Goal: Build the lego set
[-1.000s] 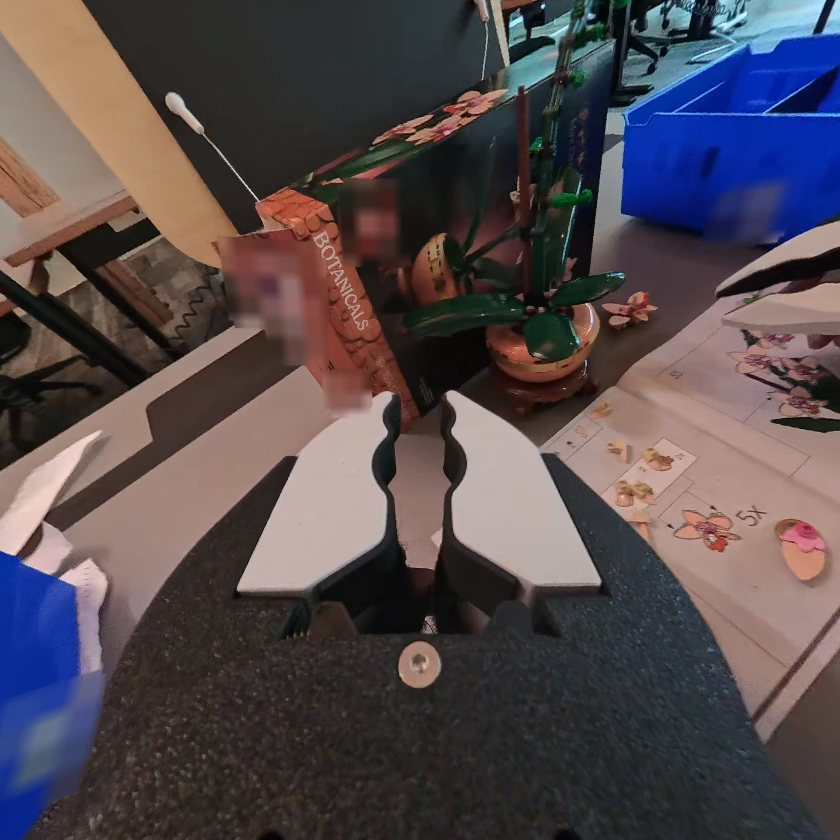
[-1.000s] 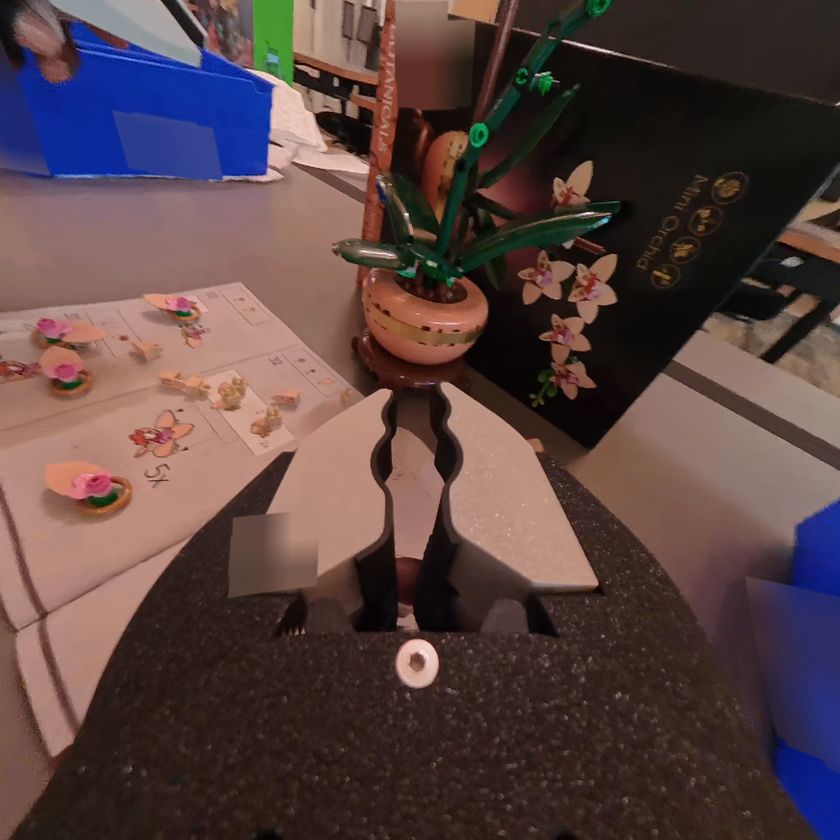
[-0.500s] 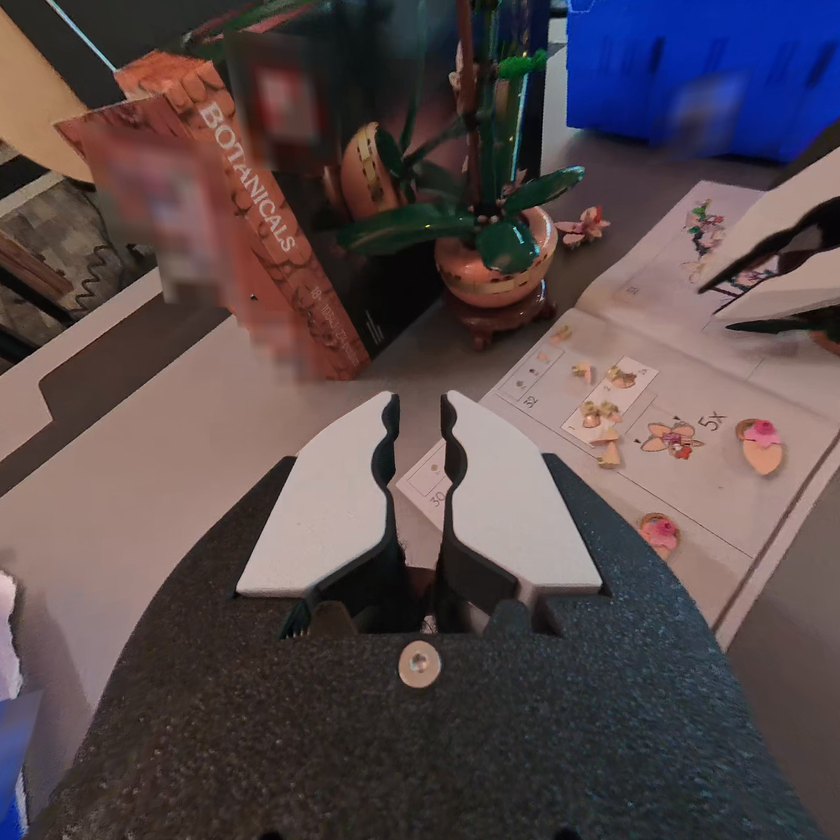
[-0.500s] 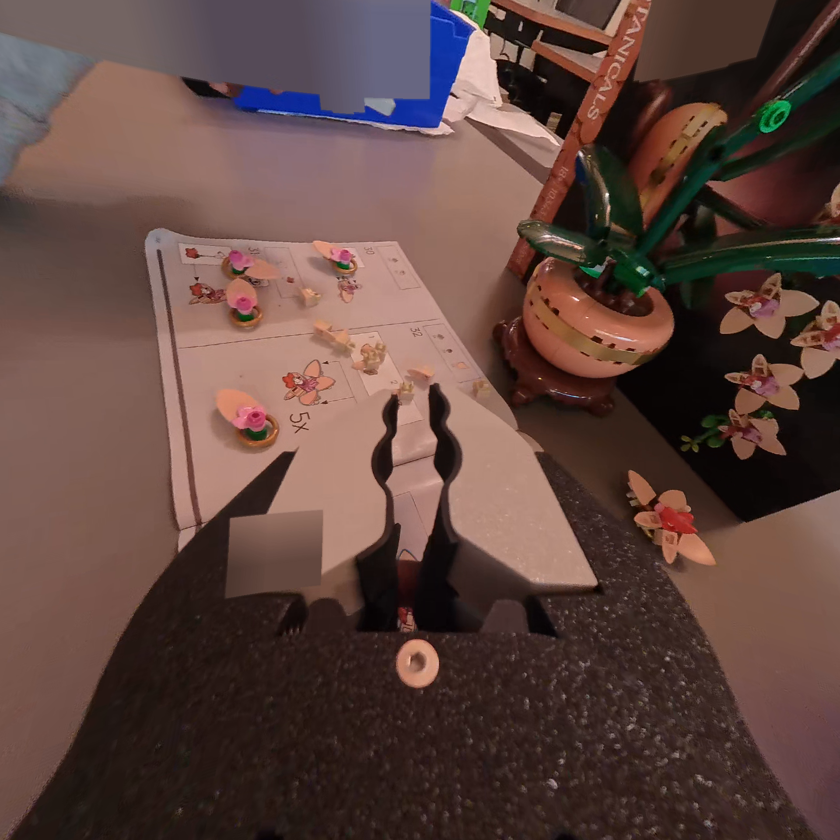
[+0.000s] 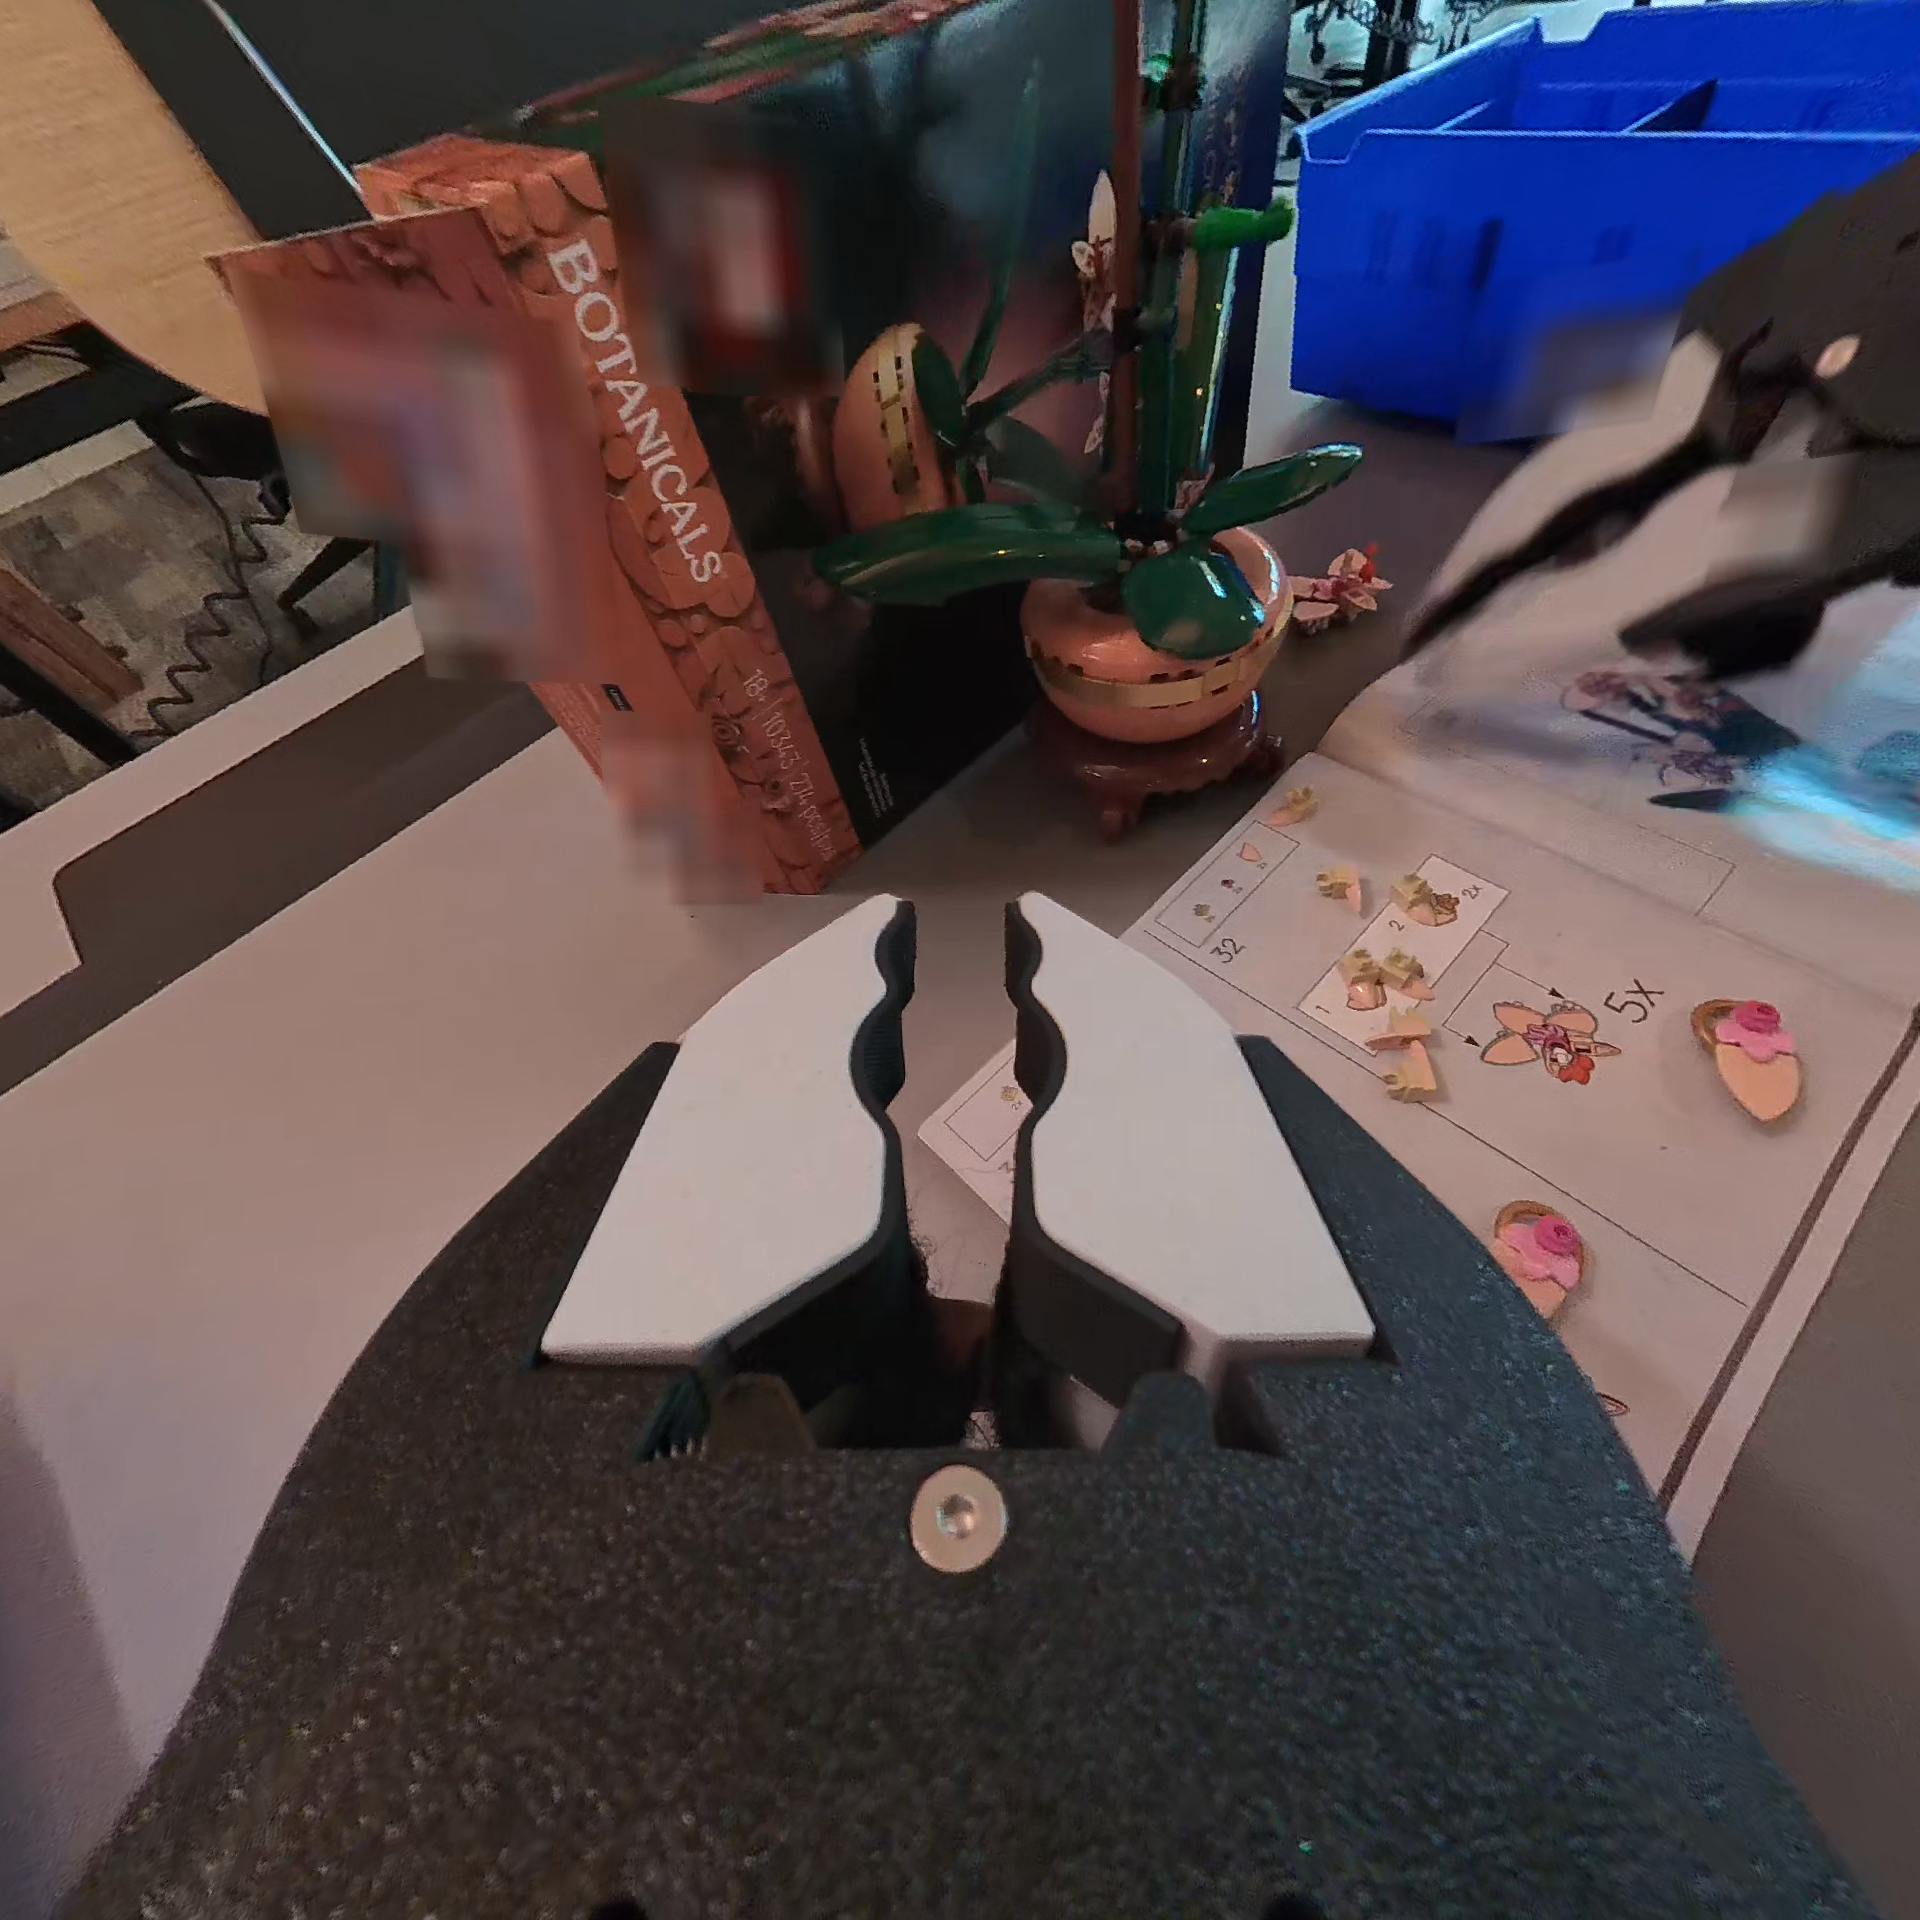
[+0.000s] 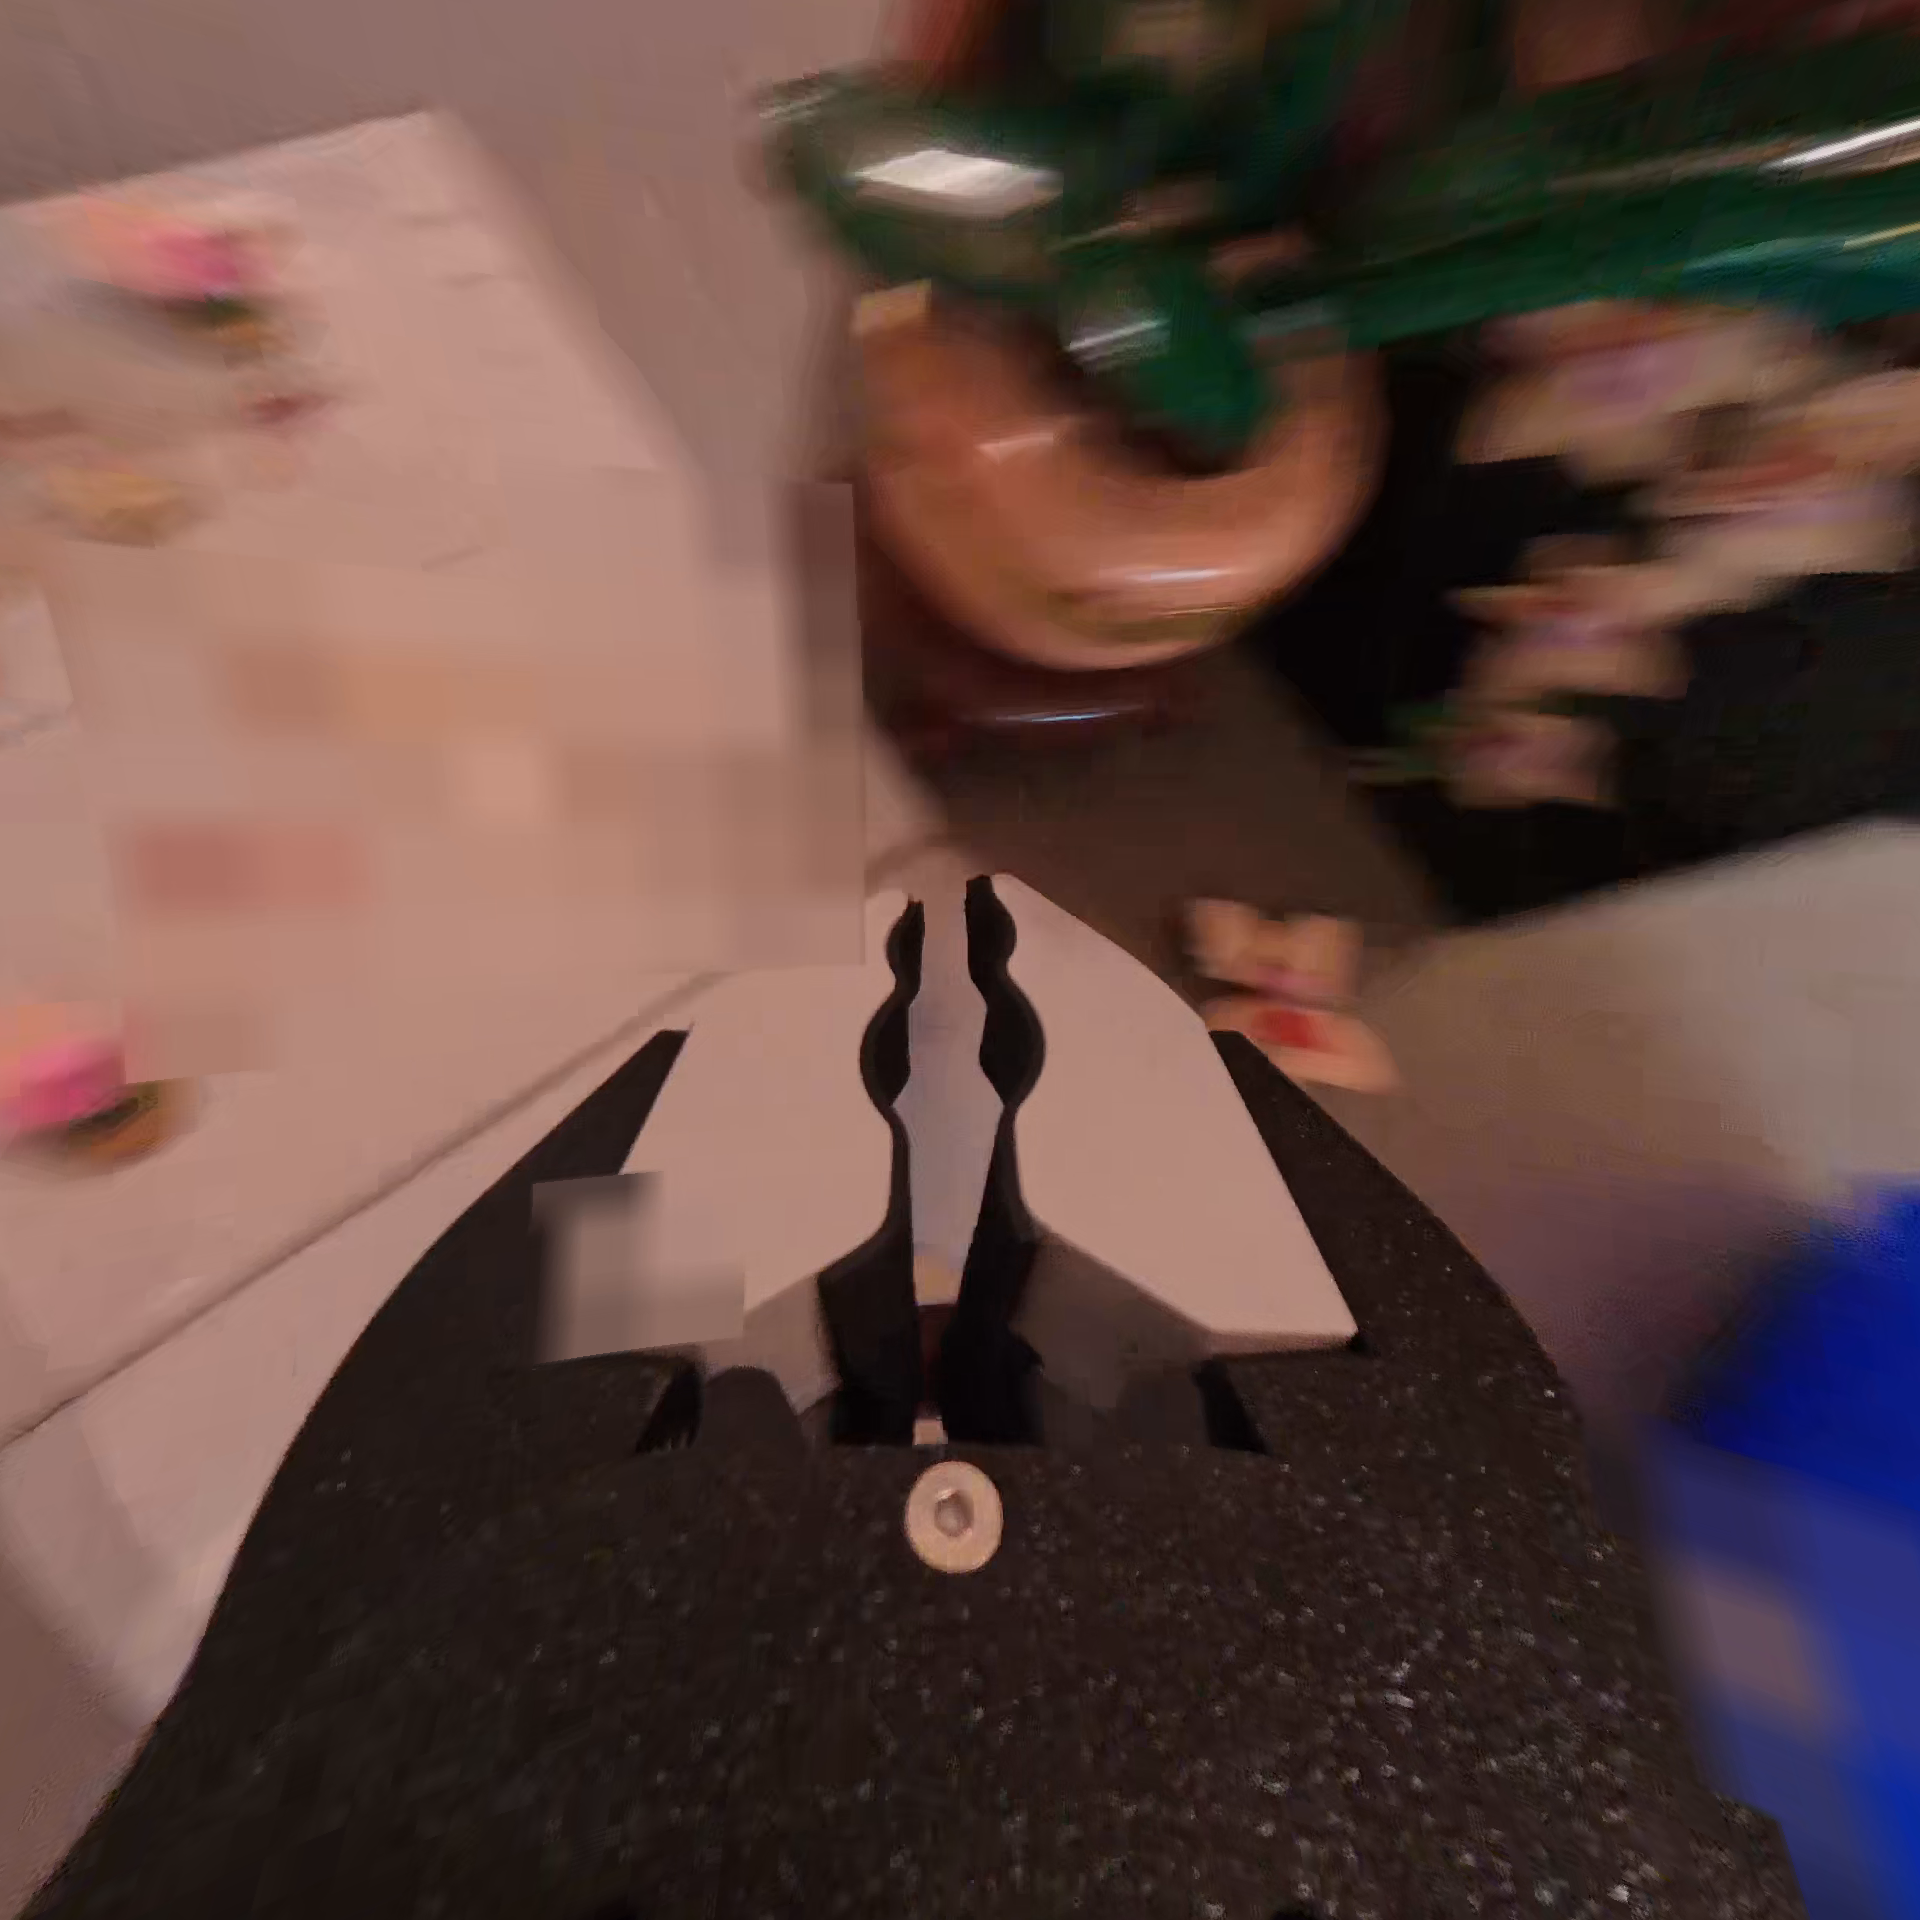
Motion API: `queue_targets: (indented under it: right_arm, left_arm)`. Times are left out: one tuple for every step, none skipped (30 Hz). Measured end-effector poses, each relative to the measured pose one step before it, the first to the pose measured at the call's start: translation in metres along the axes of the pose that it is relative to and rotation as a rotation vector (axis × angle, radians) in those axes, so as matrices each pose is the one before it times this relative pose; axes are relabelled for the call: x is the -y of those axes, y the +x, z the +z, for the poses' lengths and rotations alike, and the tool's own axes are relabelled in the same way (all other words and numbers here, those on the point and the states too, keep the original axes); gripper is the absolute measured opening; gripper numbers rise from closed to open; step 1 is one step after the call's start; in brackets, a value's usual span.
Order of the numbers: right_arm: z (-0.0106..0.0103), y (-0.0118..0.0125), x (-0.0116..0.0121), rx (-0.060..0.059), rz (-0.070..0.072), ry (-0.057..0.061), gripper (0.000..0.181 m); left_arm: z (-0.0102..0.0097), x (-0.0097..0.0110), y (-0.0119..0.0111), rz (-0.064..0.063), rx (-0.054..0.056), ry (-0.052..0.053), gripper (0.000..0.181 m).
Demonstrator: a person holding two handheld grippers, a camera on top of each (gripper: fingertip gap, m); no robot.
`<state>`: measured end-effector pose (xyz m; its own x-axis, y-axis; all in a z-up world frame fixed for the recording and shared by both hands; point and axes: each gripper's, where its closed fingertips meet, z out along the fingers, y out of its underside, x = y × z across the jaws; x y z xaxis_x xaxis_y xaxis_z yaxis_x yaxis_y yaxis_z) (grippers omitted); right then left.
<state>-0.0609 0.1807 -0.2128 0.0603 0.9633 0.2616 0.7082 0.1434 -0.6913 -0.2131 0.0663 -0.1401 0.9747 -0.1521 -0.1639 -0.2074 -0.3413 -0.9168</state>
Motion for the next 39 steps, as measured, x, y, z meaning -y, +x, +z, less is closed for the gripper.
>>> queue_targets:
  right_arm:
    - [-0.00973, 0.02505, 0.00732, -0.1521, -0.0219, 0.0261, 0.011]
    - [-0.00751, 0.00857, 0.01090, -0.0450, -0.0368, 0.0514, 0.016]
    - [-0.00601, -0.00561, 0.01318, 0.0409, -0.0217, 0.0649, 0.019]
    - [-0.00391, -0.01542, 0.01216, 0.0951, -0.0106, 0.0561, 0.023]
    - [-0.00122, -0.01846, 0.00923, 0.1055, -0.0048, 0.0384, 0.031]
    - [0.00150, -0.01366, 0.00642, 0.0675, 0.0045, 0.0256, 0.034]
    - [0.00314, -0.01066, 0.00378, 0.0486, 0.0009, 0.0171, 0.035]
    - [0.00392, -0.01048, 0.00288, 0.0500, -0.0092, 0.0161, 0.035]
    - [0.00458, -0.00787, 0.00345, 0.0349, -0.0132, 0.0252, 0.033]
    - [0.00532, -0.00513, 0.00331, 0.0186, -0.0158, 0.0291, 0.031]
    - [0.00544, -0.00303, 0.00236, 0.0099, -0.0153, 0.0256, 0.029]
    - [0.00538, -0.00167, 0.00109, 0.0054, -0.0103, 0.0137, 0.028]
    - [0.00464, -0.00100, -0.00008, 0.0061, -0.0076, 0.0037, 0.028]
    - [0.00343, 0.00058, -0.00010, -0.0014, 0.0001, 0.0069, 0.028]
    - [0.00187, 0.00156, 0.00040, -0.0053, 0.0111, 0.0141, 0.027]
    - [0.00044, 0.00103, 0.00102, -0.0008, 0.0199, 0.0227, 0.027]
    - [-0.00094, 0.00048, 0.00247, 0.0032, 0.0291, 0.0363, 0.026]
    - [-0.00147, 0.00028, 0.00350, 0.0042, 0.0379, 0.0467, 0.025]
    - [-0.00191, 0.00074, 0.00344, 0.0034, 0.0398, 0.0457, 0.024]
    - [-0.00219, 0.00123, 0.00250, 0.0017, 0.0355, 0.0352, 0.023]
    - [-0.00212, 0.00226, 0.00166, -0.0037, 0.0296, 0.0229, 0.023]
    - [-0.00195, 0.00254, 0.00111, -0.0062, 0.0202, 0.0119, 0.023]
    - [-0.00172, 0.00190, 0.00089, -0.0035, 0.0085, 0.0054, 0.023]
    - [-0.00148, 0.00138, 0.00117, -0.0044, 0.0007, 0.0066, 0.023]
    - [-0.00120, 0.00103, 0.00111, -0.0053, -0.0028, 0.0086, 0.023]
    - [-0.00085, 0.00058, 0.00060, -0.0049, -0.0029, 0.0059, 0.023]
    - [-0.00038, 0.00033, -0.00050, -0.0042, -0.0014, -0.0003, 0.023]
    - [0.00001, -0.00020, -0.00108, -0.0014, -0.0013, -0.0053, 0.023]
    - [0.00010, -0.00100, -0.00105, 0.0026, -0.0040, -0.0063, 0.023]
    - [0.00050, -0.00141, -0.00118, 0.0046, -0.0079, -0.0068, 0.023]
    - [0.00078, -0.00140, -0.00175, 0.0041, -0.0103, -0.0100, 0.023]
    - [0.00107, -0.00158, -0.00228, 0.0052, -0.0111, -0.0139, 0.024]
    - [0.00127, -0.00222, -0.00251, 0.0084, -0.0102, -0.0151, 0.024]
    - [0.00141, -0.00252, -0.00210, 0.0104, -0.0081, -0.0129, 0.024]
    - [0.00145, -0.00236, -0.00167, 0.0102, -0.0058, -0.0102, 0.024]
    - [0.00166, -0.00279, -0.00210, 0.0144, -0.0042, -0.0109, 0.025]
    - [0.00185, -0.00333, -0.00292, 0.0204, 0.0002, -0.0161, 0.026]
    - [0.00215, -0.00371, -0.00382, 0.0234, 0.0063, -0.0228, 0.025]
    - [0.00257, -0.00390, -0.00463, 0.0256, 0.0092, -0.0289, 0.024]
  left_arm:
    - [-0.00089, 0.00027, -0.00193, -0.0065, 0.0063, 0.0046, 0.016]
    - [-0.00072, -0.00032, -0.00098, -0.0057, -0.0013, 0.0023, 0.016]
    - [-0.00050, -0.00124, -0.00022, -0.0051, -0.0081, -0.0023, 0.016]
    - [-0.00046, -0.00232, -0.00052, -0.0042, -0.0068, -0.0077, 0.016]
    - [-0.00047, -0.00319, -0.00150, -0.0027, -0.0016, -0.0130, 0.016]
    - [-0.00081, -0.00457, -0.00155, -0.0005, -0.0029, -0.0210, 0.017]
    - [-0.00072, -0.00641, 0.00023, 0.0013, -0.0146, -0.0322, 0.017]
    - [-0.00079, -0.00832, 0.00347, 0.0053, -0.0367, -0.0436, 0.019]
    - [-0.00054, -0.00900, 0.00499, 0.0071, -0.0454, -0.0443, 0.019]
    - [0.00019, -0.00885, 0.00419, 0.0052, -0.0390, -0.0396, 0.020]
    - [0.00102, -0.00786, 0.00341, 0.0052, -0.0331, -0.0328, 0.020]
    - [0.00140, -0.00600, 0.00380, 0.0001, -0.0335, -0.0238, 0.021]
    - [0.00173, -0.00424, 0.00476, -0.0022, -0.0372, -0.0182, 0.022]
    - [0.00222, -0.00223, 0.00564, 0.0009, -0.0375, -0.0124, 0.023]
    - [0.00319, -0.00062, 0.00539, 0.0066, -0.0305, -0.0077, 0.027]
    - [0.00409, -0.00074, 0.00479, 0.0132, -0.0227, -0.0121, 0.032]
    - [0.00457, -0.00236, 0.00330, 0.0144, -0.0102, -0.0256, 0.038]
    - [0.00458, -0.00322, 0.00129, 0.0120, 0.0028, -0.0347, 0.038]
    - [0.00439, -0.00358, -0.00167, 0.0075, 0.0181, -0.0367, 0.038]
    - [0.00428, -0.00302, -0.00344, 0.0040, 0.0281, -0.0330, 0.038]
    - [0.00366, -0.00226, -0.00344, -0.0007, 0.0264, -0.0259, 0.038]
    - [0.00305, -0.00142, -0.00180, -0.0038, 0.0156, -0.0179, 0.037]
    - [0.00239, -0.00008, 0.00144, -0.0021, -0.0054, -0.0079, 0.037]
    - [0.00149, 0.00130, 0.00367, 0.0000, -0.0182, 0.0027, 0.037]
    - [0.00105, 0.00192, 0.00319, 0.0017, -0.0160, 0.0086, 0.036]
    - [0.00083, 0.00163, 0.00164, 0.0013, -0.0081, 0.0062, 0.033]
    - [0.00091, 0.00041, -0.00022, -0.0007, 0.0026, -0.0009, 0.029]
    - [0.00113, -0.00175, -0.00133, -0.0014, 0.0074, -0.0131, 0.026]
    - [0.00094, -0.00276, -0.00075, 0.0011, 0.0036, -0.0179, 0.023]
    - [0.00001, 0.00077, 0.00055, -0.0034, -0.0067, 0.0075, 0.019]
    - [-0.00029, 0.00010, -0.00021, -0.0010, -0.0014, 0.0038, 0.016]
    - [-0.00065, -0.00086, -0.00045, 0.0020, 0.0005, -0.0013, 0.016]
    - [-0.00134, -0.00080, -0.00036, 0.0016, -0.0012, 0.0019, 0.016]
    - [-0.00244, -0.00029, -0.00094, -0.0031, 0.0003, 0.0089, 0.016]
    - [-0.00358, 0.00025, -0.00144, -0.0082, 0.0005, 0.0161, 0.016]
    - [-0.00439, 0.00069, -0.00119, -0.0061, -0.0019, 0.0194, 0.016]
    - [-0.00504, 0.00098, -0.00080, 0.0019, -0.0008, 0.0208, 0.016]
    - [-0.00513, 0.00102, -0.00041, 0.0077, 0.0020, 0.0193, 0.016]
    - [-0.00487, 0.00122, 0.00006, 0.0103, 0.0019, 0.0173, 0.016]
